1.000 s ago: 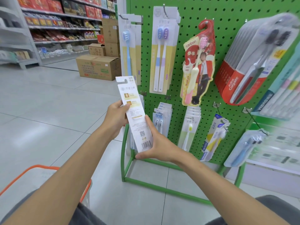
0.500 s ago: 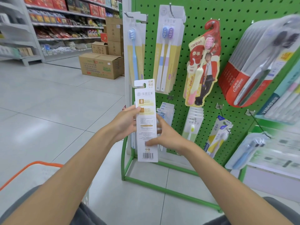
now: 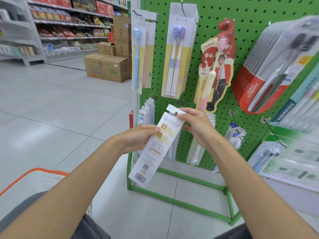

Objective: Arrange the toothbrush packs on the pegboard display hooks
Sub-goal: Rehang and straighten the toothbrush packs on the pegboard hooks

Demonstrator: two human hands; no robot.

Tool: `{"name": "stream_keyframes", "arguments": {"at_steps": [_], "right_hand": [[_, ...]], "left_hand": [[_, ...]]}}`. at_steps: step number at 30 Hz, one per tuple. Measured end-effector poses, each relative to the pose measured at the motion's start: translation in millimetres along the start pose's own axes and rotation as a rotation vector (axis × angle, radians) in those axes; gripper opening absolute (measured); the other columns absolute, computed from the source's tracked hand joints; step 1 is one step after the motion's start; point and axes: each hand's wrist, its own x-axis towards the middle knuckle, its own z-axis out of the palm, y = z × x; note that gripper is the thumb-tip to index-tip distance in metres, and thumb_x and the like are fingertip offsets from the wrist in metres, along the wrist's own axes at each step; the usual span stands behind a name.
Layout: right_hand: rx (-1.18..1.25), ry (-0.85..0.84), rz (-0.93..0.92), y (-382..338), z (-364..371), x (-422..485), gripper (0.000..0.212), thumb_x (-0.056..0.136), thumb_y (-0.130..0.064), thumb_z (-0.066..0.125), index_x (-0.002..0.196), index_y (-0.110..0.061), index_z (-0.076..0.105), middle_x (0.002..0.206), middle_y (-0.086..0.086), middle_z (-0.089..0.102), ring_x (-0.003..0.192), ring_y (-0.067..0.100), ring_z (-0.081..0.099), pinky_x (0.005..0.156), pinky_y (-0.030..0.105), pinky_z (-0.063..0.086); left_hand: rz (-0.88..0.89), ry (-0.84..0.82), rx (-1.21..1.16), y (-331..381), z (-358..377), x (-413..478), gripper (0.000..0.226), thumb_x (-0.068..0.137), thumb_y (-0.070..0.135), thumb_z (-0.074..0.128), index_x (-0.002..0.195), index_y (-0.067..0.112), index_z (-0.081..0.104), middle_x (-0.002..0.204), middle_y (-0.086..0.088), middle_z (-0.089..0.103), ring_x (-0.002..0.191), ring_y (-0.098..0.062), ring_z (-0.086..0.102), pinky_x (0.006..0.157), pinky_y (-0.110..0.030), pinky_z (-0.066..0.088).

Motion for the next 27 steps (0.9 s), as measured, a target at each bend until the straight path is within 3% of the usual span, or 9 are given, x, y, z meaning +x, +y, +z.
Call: {"name": "stream_keyframes", "arguments": {"at_steps": [6, 9, 12, 15, 18, 21, 23, 25, 27], "right_hand": [[0.022, 0.013, -0.02, -2.6, -0.9, -2.5, 0.019, 0.096, -0.008, 0.057, 0.112, -0.008, 0.069, 0.1, 0.005, 0.075, 0.092, 0.016, 0.07, 0.073, 0.022, 0.055], [0.093, 0.032, -0.029, -1.1, 1.8, -2.7, 0.016, 0.096, -0.008, 0.057, 0.108, -0.011, 0.067, 0.1, 0.007, 0.075, 0.098, 0.02, 0.07, 0.08, 0.027, 0.056], [0.272, -0.066, 0.026, -0.7, 7.0, -2.8, 0.015, 0.1, -0.006, 0.049, 0.103, -0.011, 0.063, 0.092, 0.007, 0.07, 0.091, 0.022, 0.065, 0.087, 0.033, 0.051], [0.444, -0.144, 0.059, -2.1, 12.0, -3.7, 0.016, 0.101, -0.003, 0.044, 0.103, -0.01, 0.058, 0.087, 0.008, 0.062, 0.087, 0.023, 0.059, 0.088, 0.035, 0.046], [0.478, -0.19, 0.042, -5.9, 12.2, -5.9, 0.02, 0.101, -0.004, 0.044, 0.108, -0.012, 0.061, 0.088, 0.007, 0.068, 0.098, 0.025, 0.061, 0.096, 0.036, 0.046], [0.467, -0.232, 0.046, -7.6, 12.3, -6.9, 0.031, 0.102, -0.009, 0.045, 0.13, -0.014, 0.057, 0.107, 0.01, 0.07, 0.108, 0.021, 0.062, 0.1, 0.033, 0.047], [0.44, -0.253, 0.06, -7.0, 14.0, -7.5, 0.035, 0.103, -0.015, 0.045, 0.137, -0.012, 0.053, 0.115, 0.01, 0.068, 0.108, 0.021, 0.062, 0.101, 0.034, 0.047], [0.383, -0.258, 0.063, -6.6, 16.0, -9.1, 0.034, 0.104, -0.022, 0.044, 0.132, -0.006, 0.057, 0.116, 0.012, 0.068, 0.105, 0.024, 0.064, 0.099, 0.037, 0.049], [0.352, -0.218, 0.052, -6.4, 16.4, -10.1, 0.031, 0.104, -0.024, 0.044, 0.117, -0.004, 0.064, 0.108, 0.013, 0.071, 0.099, 0.025, 0.067, 0.094, 0.038, 0.054]], "left_hand": [[-0.025, -0.019, -0.026, 3.8, 0.7, -1.4, 0.026, 0.102, 0.03, 0.048, 0.115, 0.018, 0.067, 0.113, -0.003, 0.073, 0.108, -0.021, 0.066, 0.107, -0.049, 0.044], [-0.024, -0.106, -0.057, 6.1, 0.9, -2.7, 0.038, 0.096, 0.044, 0.047, 0.123, 0.021, 0.062, 0.121, -0.005, 0.07, 0.116, -0.023, 0.064, 0.106, -0.046, 0.045], [-0.052, -0.25, -0.055, 5.7, 1.1, -3.8, 0.062, 0.088, 0.063, 0.042, 0.131, 0.022, 0.06, 0.129, -0.007, 0.065, 0.117, -0.021, 0.061, 0.097, -0.036, 0.047], [-0.08, -0.298, -0.008, 4.7, 4.6, -4.3, 0.073, 0.086, 0.069, 0.038, 0.134, 0.018, 0.058, 0.131, -0.007, 0.064, 0.114, -0.017, 0.061, 0.095, -0.031, 0.046], [-0.05, -0.234, 0.01, 5.6, 6.4, -4.6, 0.075, 0.079, 0.07, 0.044, 0.127, 0.015, 0.062, 0.112, -0.004, 0.068, 0.105, -0.014, 0.062, 0.095, -0.033, 0.048], [-0.005, -0.116, -0.005, 5.0, 7.8, -3.8, 0.063, 0.073, 0.067, 0.056, 0.109, 0.016, 0.062, 0.092, -0.001, 0.056, 0.093, -0.016, 0.061, 0.097, -0.042, 0.051], [0.032, 0.019, 0.091, 3.0, 8.7, -0.6, 0.06, 0.074, 0.068, 0.057, 0.105, 0.017, 0.057, 0.084, 0.002, 0.051, 0.08, -0.014, 0.054, 0.085, -0.037, 0.052], [0.087, 0.17, 0.197, -0.3, 7.8, 5.5, 0.078, 0.07, 0.073, 0.059, 0.114, 0.009, 0.055, 0.083, 0.004, 0.053, 0.077, -0.013, 0.051, 0.074, -0.03, 0.046], [0.172, 0.289, 0.221, -3.6, 6.6, 10.4, 0.07, 0.074, 0.068, 0.064, 0.114, 0.011, 0.058, 0.088, 0.005, 0.058, 0.081, -0.01, 0.054, 0.072, -0.026, 0.044]]}}
